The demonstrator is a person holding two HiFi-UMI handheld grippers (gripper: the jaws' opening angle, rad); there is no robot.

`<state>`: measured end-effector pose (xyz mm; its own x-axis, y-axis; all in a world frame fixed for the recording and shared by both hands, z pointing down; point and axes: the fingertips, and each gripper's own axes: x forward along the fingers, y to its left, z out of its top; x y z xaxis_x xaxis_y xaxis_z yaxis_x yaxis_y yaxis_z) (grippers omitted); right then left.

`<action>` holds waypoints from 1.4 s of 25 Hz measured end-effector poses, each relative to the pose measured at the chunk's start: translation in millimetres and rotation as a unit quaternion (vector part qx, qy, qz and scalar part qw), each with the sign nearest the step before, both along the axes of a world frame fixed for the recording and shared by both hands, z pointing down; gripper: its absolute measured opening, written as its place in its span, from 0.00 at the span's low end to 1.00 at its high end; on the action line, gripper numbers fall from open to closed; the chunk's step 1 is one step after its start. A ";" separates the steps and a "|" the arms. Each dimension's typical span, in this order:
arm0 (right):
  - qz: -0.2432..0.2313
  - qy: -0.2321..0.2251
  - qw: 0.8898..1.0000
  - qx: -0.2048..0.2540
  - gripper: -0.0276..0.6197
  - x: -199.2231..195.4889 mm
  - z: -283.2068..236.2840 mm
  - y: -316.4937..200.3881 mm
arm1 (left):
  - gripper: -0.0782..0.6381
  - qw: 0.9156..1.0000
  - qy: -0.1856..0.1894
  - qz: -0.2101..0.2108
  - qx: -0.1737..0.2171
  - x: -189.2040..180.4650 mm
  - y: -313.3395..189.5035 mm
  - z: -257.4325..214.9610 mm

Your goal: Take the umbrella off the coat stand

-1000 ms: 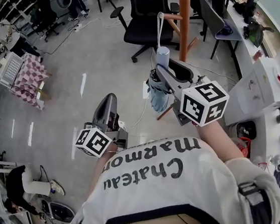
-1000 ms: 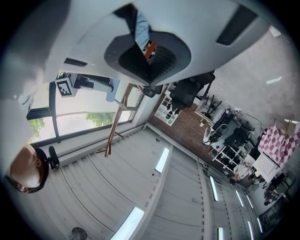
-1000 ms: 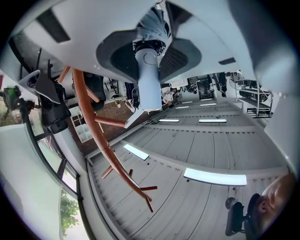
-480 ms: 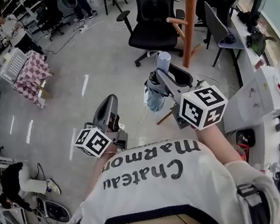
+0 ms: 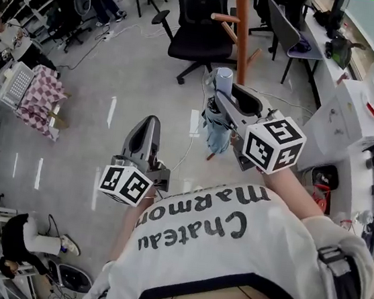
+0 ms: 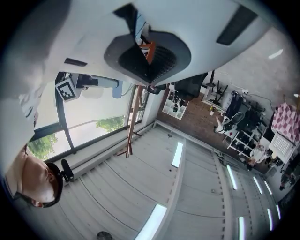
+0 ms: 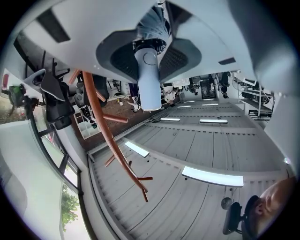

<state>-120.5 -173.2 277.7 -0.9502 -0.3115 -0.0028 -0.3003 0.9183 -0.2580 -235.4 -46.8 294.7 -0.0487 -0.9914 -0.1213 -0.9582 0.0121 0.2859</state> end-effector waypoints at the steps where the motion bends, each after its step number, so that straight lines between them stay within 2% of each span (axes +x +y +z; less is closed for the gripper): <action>1: 0.008 -0.002 1.000 0.004 0.28 5.3 0.1 0.9 | 0.14 1.000 -0.015 0.000 -0.001 5.6 -1.1 -2.6; 4: 0.026 -0.008 0.999 0.020 0.28 21.7 -1.3 5.5 | 0.14 0.999 -0.049 0.006 -0.001 26.6 -6.5 -11.7; 8: 0.036 0.002 0.999 0.016 0.28 43.8 6.5 12.4 | 0.14 0.998 -0.065 0.017 0.008 61.5 -7.1 -14.9; 14: 0.034 0.020 0.999 0.012 0.28 82.2 22.4 25.9 | 0.14 0.999 -0.042 0.026 0.012 107.5 -2.8 -2.5; 20: 0.033 0.024 0.999 0.009 0.28 113.1 31.1 36.9 | 0.14 0.999 -0.027 0.029 0.014 137.0 9.1 5.8; 27: 0.026 0.034 0.999 0.009 0.28 129.0 39.0 44.8 | 0.14 0.999 -0.018 0.025 0.006 155.7 20.1 13.1; 35: 0.011 0.049 0.999 0.003 0.28 131.8 51.8 53.9 | 0.14 1.000 -0.007 0.004 0.000 160.0 35.0 23.3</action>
